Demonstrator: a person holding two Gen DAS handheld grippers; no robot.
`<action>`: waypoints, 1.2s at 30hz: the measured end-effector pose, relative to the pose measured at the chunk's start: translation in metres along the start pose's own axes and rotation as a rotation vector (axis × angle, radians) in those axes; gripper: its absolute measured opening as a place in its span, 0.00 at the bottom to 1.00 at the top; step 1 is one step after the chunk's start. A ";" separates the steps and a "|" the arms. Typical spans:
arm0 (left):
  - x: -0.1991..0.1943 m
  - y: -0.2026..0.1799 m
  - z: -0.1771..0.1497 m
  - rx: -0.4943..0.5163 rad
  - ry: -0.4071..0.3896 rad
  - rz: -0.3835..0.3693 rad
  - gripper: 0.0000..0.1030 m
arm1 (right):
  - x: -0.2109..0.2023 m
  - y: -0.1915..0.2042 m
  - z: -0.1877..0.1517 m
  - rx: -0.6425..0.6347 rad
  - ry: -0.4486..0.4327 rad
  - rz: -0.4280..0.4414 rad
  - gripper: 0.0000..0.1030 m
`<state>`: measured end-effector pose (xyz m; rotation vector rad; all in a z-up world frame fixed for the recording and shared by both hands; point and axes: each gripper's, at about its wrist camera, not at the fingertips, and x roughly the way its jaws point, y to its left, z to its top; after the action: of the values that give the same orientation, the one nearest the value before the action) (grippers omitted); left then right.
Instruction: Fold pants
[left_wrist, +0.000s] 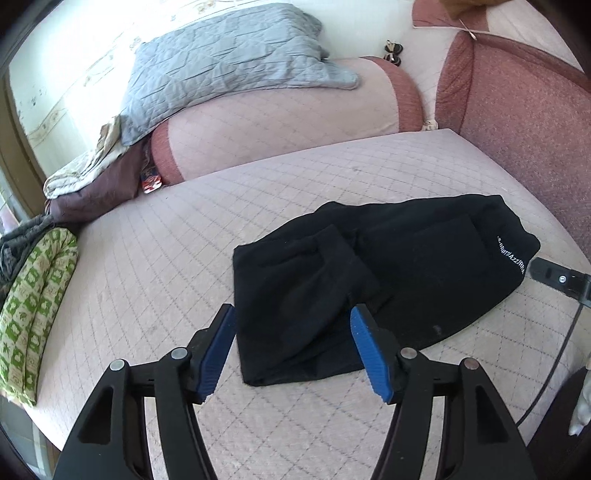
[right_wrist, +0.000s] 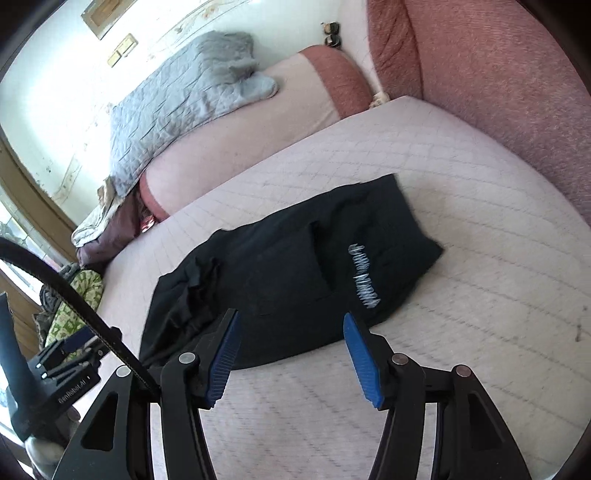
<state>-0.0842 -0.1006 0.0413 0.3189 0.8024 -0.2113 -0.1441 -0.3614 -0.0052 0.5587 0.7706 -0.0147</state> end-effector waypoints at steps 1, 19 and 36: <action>0.002 -0.004 0.004 0.013 0.002 0.000 0.62 | -0.003 -0.009 0.001 0.021 -0.004 -0.002 0.61; 0.075 -0.106 0.111 0.131 0.165 -0.307 0.66 | 0.010 -0.083 0.005 0.401 0.014 -0.089 0.66; 0.187 -0.257 0.157 0.362 0.435 -0.532 0.64 | 0.066 -0.069 0.024 0.290 -0.018 -0.069 0.71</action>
<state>0.0691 -0.4087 -0.0442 0.4970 1.2758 -0.8116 -0.0951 -0.4198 -0.0674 0.8057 0.7754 -0.1976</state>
